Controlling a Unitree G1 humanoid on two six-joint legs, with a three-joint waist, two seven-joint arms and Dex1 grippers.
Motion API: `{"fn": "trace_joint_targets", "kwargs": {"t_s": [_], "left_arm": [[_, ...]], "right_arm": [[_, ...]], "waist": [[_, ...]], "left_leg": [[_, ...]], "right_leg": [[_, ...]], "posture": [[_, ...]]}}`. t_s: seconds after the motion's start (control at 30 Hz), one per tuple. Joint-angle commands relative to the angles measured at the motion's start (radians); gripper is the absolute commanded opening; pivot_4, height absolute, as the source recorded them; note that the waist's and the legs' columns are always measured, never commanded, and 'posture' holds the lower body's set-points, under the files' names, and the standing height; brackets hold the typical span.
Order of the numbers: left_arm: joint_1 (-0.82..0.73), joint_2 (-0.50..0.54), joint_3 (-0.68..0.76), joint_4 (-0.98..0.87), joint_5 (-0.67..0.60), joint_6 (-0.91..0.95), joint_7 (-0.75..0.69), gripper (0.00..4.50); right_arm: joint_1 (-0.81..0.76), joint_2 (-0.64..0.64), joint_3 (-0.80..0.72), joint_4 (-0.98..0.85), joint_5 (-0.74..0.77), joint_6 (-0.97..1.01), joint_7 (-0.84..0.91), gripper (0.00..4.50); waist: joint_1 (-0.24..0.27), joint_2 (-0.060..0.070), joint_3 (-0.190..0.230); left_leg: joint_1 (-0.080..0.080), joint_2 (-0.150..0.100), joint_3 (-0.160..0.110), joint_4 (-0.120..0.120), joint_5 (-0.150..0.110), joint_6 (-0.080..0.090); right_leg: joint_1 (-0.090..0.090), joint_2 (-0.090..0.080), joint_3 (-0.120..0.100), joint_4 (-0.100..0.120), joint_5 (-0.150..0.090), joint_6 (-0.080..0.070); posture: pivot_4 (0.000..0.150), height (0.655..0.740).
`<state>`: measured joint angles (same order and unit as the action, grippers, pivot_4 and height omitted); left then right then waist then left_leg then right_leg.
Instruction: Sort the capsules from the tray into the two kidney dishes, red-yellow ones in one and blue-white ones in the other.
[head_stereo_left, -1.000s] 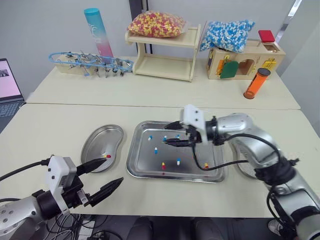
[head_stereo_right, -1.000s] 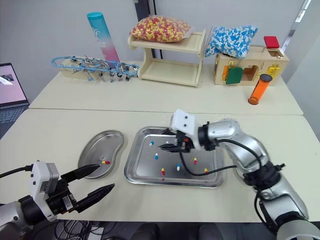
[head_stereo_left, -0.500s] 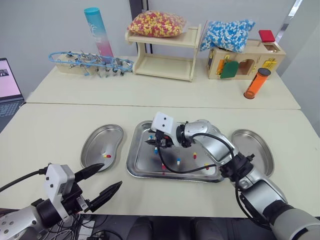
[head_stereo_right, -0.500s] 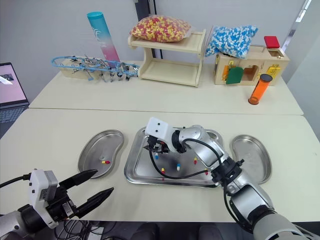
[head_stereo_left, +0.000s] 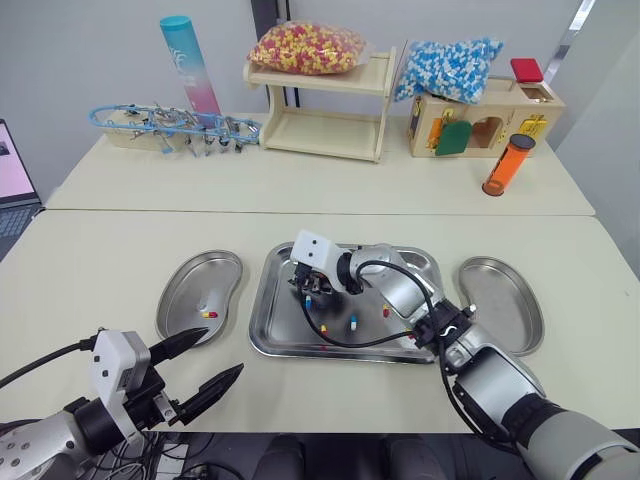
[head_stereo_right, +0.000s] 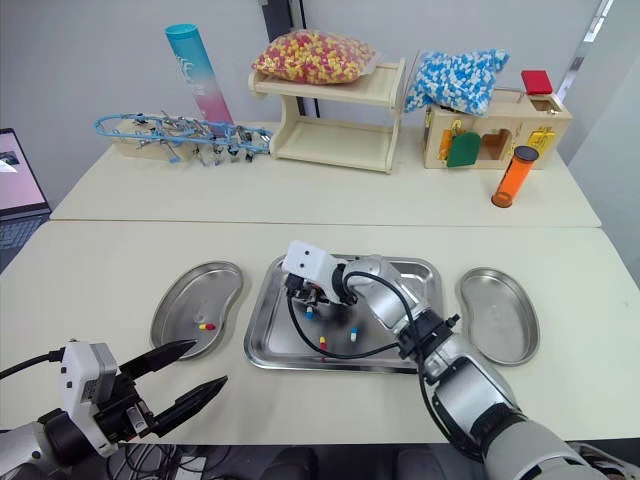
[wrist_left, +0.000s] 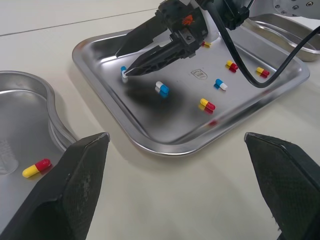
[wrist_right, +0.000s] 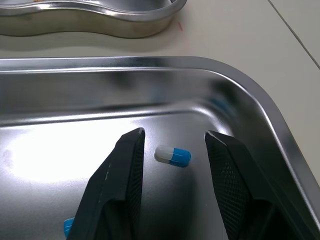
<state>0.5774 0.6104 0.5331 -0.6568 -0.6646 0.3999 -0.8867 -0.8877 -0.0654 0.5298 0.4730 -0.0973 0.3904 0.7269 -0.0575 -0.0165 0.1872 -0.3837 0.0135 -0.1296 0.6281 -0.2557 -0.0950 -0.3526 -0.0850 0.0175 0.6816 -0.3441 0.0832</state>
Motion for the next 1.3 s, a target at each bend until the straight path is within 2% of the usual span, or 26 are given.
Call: {"fn": "trace_joint_targets", "kwargs": {"t_s": [0.03,0.4,1.17,1.3], "left_arm": [[-0.006,0.008,-0.004,-0.010,-0.002,-0.020,-0.003,4.50],[-0.020,0.013,-0.009,-0.025,-0.006,-0.002,0.010,4.50],[-0.054,0.037,-0.030,-0.036,-0.012,0.024,0.046,4.50],[-0.059,0.041,-0.029,-0.051,-0.020,0.043,0.059,4.50]], "right_arm": [[-0.031,0.021,-0.035,0.014,-0.001,-0.004,-0.004,2.09],[-0.026,0.043,-0.051,0.082,-0.027,-0.013,-0.022,2.09],[0.085,0.056,-0.064,0.061,-0.038,0.023,-0.039,2.09],[0.086,0.062,-0.068,0.059,-0.039,0.009,-0.047,1.32]], "waist": [[0.000,0.000,0.000],[0.000,0.000,0.000],[0.000,0.001,-0.001],[0.000,0.001,-0.001]], "left_leg": [[0.000,0.000,0.000,0.000,0.000,0.000],[0.000,0.000,0.000,0.000,0.000,0.000],[0.002,0.000,0.000,0.000,0.000,0.000],[0.002,0.000,0.000,0.000,0.000,0.000]], "right_leg": [[0.000,0.000,0.000,0.000,0.000,0.000],[0.000,0.000,0.000,0.000,0.000,0.000],[0.001,0.000,0.001,0.000,0.000,0.000],[0.001,0.000,0.001,0.000,0.000,0.000]], "posture": [[0.150,0.7400],[0.150,0.7400],[0.150,0.7400],[0.150,0.7400]]}}
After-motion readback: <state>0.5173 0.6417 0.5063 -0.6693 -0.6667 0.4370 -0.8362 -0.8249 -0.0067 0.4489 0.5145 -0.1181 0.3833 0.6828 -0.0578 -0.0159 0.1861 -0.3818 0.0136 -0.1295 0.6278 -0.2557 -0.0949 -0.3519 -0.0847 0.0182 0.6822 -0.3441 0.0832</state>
